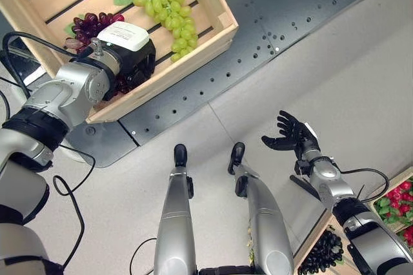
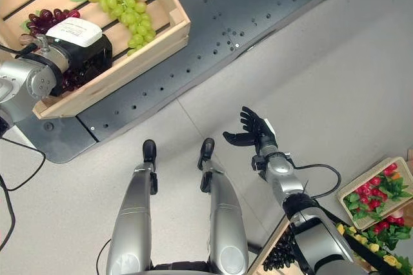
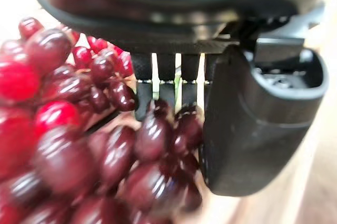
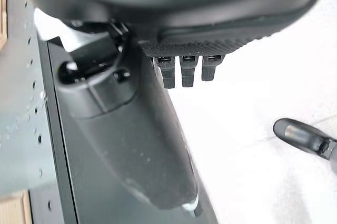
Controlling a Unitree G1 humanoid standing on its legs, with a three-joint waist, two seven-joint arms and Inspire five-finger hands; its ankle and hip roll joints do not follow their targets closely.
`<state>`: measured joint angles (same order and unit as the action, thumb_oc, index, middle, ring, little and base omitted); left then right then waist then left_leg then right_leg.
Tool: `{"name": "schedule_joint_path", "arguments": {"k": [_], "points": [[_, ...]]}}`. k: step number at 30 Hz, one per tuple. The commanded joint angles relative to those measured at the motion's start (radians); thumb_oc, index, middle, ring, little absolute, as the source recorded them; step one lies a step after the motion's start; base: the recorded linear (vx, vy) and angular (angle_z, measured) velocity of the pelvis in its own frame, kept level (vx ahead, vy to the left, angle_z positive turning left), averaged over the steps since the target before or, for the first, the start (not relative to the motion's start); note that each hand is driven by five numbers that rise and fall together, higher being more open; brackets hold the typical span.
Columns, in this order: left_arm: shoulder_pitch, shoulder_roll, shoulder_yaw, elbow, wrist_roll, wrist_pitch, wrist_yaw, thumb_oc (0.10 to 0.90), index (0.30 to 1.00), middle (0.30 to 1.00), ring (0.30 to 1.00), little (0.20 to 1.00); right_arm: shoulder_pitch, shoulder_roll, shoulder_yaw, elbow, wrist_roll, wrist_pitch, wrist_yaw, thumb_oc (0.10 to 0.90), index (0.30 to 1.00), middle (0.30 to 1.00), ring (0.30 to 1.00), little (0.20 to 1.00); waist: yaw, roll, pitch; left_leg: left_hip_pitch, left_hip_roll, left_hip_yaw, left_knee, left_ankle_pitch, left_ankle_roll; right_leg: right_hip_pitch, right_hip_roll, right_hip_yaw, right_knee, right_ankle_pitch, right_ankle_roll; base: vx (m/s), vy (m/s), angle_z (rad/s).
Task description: Pick up the fruits from the basket on one side to the basket on the other side
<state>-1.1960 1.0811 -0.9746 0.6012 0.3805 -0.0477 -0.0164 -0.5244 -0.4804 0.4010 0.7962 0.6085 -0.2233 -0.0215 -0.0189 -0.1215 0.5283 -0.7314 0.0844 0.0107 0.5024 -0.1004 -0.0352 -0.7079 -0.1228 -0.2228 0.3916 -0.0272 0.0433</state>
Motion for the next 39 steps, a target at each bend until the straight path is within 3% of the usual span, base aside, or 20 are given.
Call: {"name": "schedule_joint_path", "arguments": {"k": [1,8,13,16,21,22,23,27,30,31,34,39], "points": [[0.052,0.028,0.053,-0.025,0.019,0.024,0.063,0.4,0.3,0.3,0.3,0.3,0.031,-0.093,-0.059,-0.085,0.055,-0.047,-0.051,0.8,0.9,0.9,0.9,0.9,0.031,0.024,-0.008,0.045,-0.027,0.053,-0.106,0.06,0.064,0.075,-0.016,-0.008,-0.037,0.035,0.016,0.0,0.0,0.0],[0.093,0.054,0.119,-0.053,0.034,0.027,0.108,0.4,0.3,0.3,0.3,0.3,0.065,-0.092,-0.083,-0.136,0.04,-0.046,-0.066,0.8,0.9,0.9,0.9,0.9,0.037,0.042,-0.008,0.079,-0.034,0.057,-0.114,0.058,0.067,0.102,-0.023,-0.005,-0.036,0.03,0.018,0.0,0.005,-0.03],[0.129,0.065,0.17,-0.061,-0.04,0.023,0.155,0.4,0.3,0.3,0.3,0.3,0.09,-0.089,-0.092,-0.158,0.036,-0.05,-0.076,0.8,0.9,0.9,0.9,0.9,0.041,0.051,-0.008,0.108,-0.04,0.059,-0.123,0.055,0.071,0.126,-0.025,-0.001,-0.042,0.03,0.019,0.0,0.0,0.0],[0.182,0.059,0.246,-0.058,-0.112,0.002,0.214,0.4,0.3,0.3,0.3,0.3,0.103,-0.084,-0.095,-0.176,0.031,-0.049,-0.085,0.8,0.9,0.9,0.9,0.9,0.047,0.054,-0.008,0.123,-0.044,0.059,-0.131,0.056,0.073,0.139,-0.026,0.0,-0.047,0.028,0.019,0.0,0.0,0.0],[0.219,0.052,0.32,-0.039,-0.081,-0.037,0.264,0.4,0.3,0.3,0.3,0.3,0.117,-0.075,-0.1,-0.197,0.022,-0.034,-0.09,0.8,0.9,0.9,0.9,0.9,0.048,0.054,-0.008,0.136,-0.046,0.06,-0.14,0.058,0.074,0.149,-0.024,-0.001,-0.05,0.027,0.018,0.0,-0.001,0.01],[0.218,0.055,0.321,-0.044,-0.083,-0.033,0.275,0.563,0.545,0.545,0.545,0.545,0.117,-0.074,-0.099,-0.198,0.02,-0.032,-0.092,0.8,0.9,0.9,0.9,0.9,0.049,0.055,-0.008,0.136,-0.047,0.059,-0.141,0.058,0.074,0.15,-0.023,0.0,-0.051,0.027,0.018,0.0,0.0,0.0],[0.219,0.058,0.335,-0.054,-0.116,-0.035,0.312,0.8,0.9,0.9,0.9,0.9,0.117,-0.071,-0.096,-0.196,0.017,-0.028,-0.091,0.8,0.9,0.9,0.9,0.9,0.051,0.055,-0.008,0.14,-0.048,0.057,-0.144,0.058,0.075,0.152,-0.022,0.001,-0.052,0.026,0.017,0.0,0.0,0.0],[0.227,0.04,0.392,-0.053,-0.239,-0.079,0.428,0.8,0.9,0.9,0.9,0.9,0.13,-0.057,-0.088,-0.202,0.009,-0.024,-0.103,0.8,0.9,0.9,0.9,0.9,0.051,0.053,-0.008,0.145,-0.045,0.06,-0.147,0.057,0.079,0.15,-0.02,0.004,-0.042,0.021,0.015,0.0,0.0,0.0],[0.272,0.0,0.499,-0.059,-0.34,-0.163,0.516,0.8,0.9,0.9,0.9,0.9,0.152,-0.031,-0.089,-0.203,-0.005,-0.033,-0.115,0.8,0.9,0.9,0.9,0.9,0.057,0.047,-0.008,0.147,-0.044,0.057,-0.15,0.057,0.079,0.153,-0.019,0.002,-0.039,0.016,0.014,0.0,-0.038,0.0],[0.307,-0.038,0.573,-0.071,-0.372,-0.197,0.519,0.8,0.9,0.9,0.9,0.9,0.161,-0.012,-0.09,-0.202,-0.011,-0.035,-0.124,0.8,0.9,0.9,0.9,0.9,0.064,0.041,-0.008,0.151,-0.046,0.052,-0.15,0.053,0.078,0.159,-0.016,-0.001,-0.037,0.01,0.013,0.0,-0.064,0.01],[0.337,-0.091,0.655,-0.103,-0.433,-0.236,0.525,0.8,0.9,0.9,0.9,0.9,0.159,0.015,-0.089,-0.201,-0.022,-0.026,-0.14,0.8,0.9,0.9,0.9,0.9,0.072,0.03,-0.008,0.151,-0.047,0.044,-0.15,0.052,0.077,0.163,-0.014,-0.009,-0.034,0.007,0.011,0.01,-0.064,0.07],[0.336,-0.137,0.717,-0.12,-0.494,-0.265,0.531,0.8,0.9,0.9,0.9,0.9,0.153,0.042,-0.085,-0.201,-0.036,-0.009,-0.156,0.8,0.9,0.9,0.9,0.9,0.072,0.018,-0.008,0.151,-0.044,0.041,-0.151,0.053,0.078,0.163,-0.011,-0.014,-0.029,0.004,0.008,0.01,-0.028,0.09]]}}
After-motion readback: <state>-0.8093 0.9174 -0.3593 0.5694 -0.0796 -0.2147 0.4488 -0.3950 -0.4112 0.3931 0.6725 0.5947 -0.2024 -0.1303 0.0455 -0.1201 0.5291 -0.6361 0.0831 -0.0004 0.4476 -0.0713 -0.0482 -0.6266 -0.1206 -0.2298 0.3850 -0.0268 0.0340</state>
